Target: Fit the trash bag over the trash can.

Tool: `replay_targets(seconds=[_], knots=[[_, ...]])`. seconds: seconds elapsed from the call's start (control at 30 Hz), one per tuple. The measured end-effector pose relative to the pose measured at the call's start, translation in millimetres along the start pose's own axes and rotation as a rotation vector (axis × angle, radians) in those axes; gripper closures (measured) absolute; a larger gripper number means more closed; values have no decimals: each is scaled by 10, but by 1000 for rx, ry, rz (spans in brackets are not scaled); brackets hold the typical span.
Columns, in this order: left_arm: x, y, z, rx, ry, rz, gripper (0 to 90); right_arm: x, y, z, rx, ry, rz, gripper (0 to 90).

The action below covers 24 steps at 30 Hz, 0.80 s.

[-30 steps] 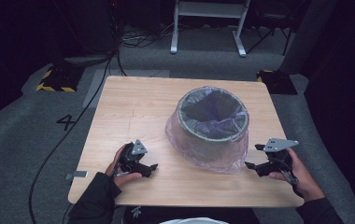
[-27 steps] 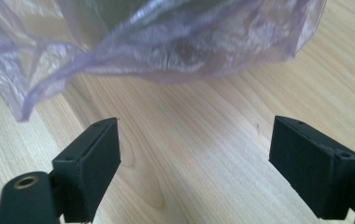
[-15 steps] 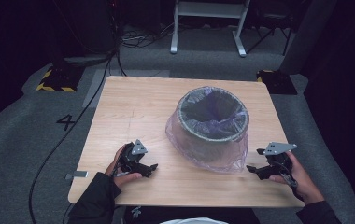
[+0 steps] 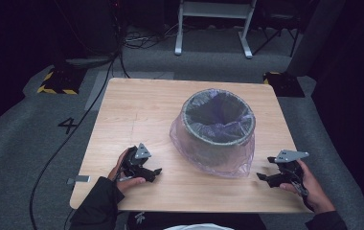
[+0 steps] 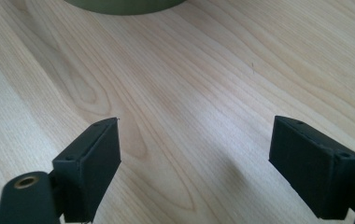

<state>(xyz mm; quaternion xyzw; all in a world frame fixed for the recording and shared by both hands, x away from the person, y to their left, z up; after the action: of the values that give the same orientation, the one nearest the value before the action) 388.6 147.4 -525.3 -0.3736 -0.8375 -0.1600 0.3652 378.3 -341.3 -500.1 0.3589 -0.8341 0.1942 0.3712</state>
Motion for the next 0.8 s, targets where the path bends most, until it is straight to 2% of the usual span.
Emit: replay_targets(seconds=[0.43, 0.53, 0.73, 0.8], knots=[[1, 1, 0, -1, 1, 0, 98, -2, -55, 226, -59, -2, -1, 164], [1, 1, 0, -1, 1, 0, 98, 12, -72, 301, -79, -12, -5, 161], [1, 0, 0, -1, 2, 0, 98, 54, -99, 388, -107, -49, 16, 163], [-3, -3, -4, 1, 3, 5, 98, 80, -126, 447, -125, -72, 36, 157]])
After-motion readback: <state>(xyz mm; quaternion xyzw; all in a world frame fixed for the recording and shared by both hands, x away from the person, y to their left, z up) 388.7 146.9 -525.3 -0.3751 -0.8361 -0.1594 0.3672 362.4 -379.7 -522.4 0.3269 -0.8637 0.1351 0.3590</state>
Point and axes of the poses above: each handheld gripper's, and its own axes: x roughly backward along the jaws, z roughly out of its underside, y roughly to its left, the point moved 3 cm from there along -x, roughly forward along the jaws, and after that the axes turned 2 degrees about y, right-handed, at the moved point
